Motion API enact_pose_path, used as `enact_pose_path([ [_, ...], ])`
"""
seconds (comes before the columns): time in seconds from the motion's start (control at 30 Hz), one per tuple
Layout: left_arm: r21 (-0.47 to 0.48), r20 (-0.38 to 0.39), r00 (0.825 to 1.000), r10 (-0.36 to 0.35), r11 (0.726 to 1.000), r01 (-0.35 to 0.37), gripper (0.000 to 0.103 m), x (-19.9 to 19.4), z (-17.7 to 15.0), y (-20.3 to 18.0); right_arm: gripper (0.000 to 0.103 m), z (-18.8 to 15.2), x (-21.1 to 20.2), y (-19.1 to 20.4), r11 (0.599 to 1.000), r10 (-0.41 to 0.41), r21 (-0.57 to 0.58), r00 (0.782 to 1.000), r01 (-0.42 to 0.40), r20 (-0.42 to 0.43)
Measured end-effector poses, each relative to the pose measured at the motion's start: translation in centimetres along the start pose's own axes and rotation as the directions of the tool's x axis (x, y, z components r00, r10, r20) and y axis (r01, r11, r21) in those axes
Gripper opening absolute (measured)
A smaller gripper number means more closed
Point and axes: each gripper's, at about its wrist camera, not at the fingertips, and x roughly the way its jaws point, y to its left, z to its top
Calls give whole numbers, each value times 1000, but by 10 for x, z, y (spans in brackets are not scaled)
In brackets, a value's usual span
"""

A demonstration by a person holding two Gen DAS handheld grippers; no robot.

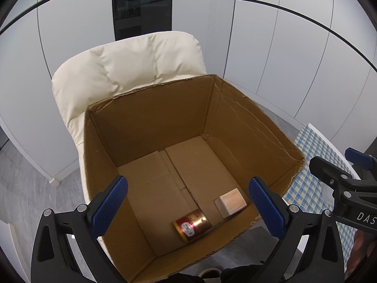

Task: Organize objects
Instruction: 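Withdraw both tools from the box back toward the table, then move both open tools from the box over to the checkered table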

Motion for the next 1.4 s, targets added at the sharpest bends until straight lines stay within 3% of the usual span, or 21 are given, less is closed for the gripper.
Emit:
enact_pose_path([
  [1.4,166,-10,995,-103,981,103,102,4,-7,-118,103,-40,-29,-111,982,-121,144,992,122,-16],
])
